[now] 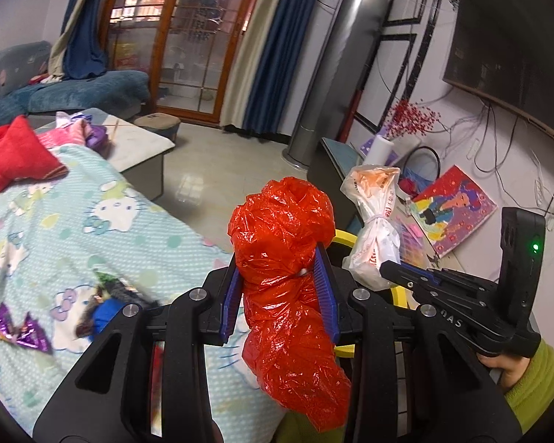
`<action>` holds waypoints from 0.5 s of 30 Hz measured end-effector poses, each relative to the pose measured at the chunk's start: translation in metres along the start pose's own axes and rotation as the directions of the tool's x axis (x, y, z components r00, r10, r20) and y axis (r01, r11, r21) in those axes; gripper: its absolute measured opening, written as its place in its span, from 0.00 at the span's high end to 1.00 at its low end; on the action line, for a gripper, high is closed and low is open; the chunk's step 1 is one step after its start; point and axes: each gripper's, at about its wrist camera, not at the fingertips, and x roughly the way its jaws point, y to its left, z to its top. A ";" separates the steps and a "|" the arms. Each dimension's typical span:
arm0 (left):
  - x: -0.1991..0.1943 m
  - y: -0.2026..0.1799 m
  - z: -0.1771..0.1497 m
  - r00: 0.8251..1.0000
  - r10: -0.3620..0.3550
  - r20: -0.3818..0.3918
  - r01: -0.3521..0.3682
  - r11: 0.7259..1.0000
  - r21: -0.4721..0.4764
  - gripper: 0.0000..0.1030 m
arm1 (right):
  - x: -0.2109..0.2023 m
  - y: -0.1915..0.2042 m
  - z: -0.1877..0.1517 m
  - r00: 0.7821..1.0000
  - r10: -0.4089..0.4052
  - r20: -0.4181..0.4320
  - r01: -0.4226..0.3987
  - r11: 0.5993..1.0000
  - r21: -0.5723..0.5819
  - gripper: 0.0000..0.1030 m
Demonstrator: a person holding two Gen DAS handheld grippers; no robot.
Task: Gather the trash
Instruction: 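Carry the red bag and white bread bag over the yellow-rimmed bin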
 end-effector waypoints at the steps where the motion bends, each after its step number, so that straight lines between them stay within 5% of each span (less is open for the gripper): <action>1: 0.005 -0.005 0.000 1.000 -0.007 -0.008 0.007 1.000 0.012 0.72 | 0.001 -0.005 -0.001 1.000 -0.011 -0.005 0.011 1.000 0.008 0.92; 15: 0.057 -0.042 -0.007 0.995 -0.053 -0.080 0.060 0.994 0.088 0.72 | 0.019 -0.065 -0.022 0.995 -0.069 -0.076 0.079 0.988 0.133 0.91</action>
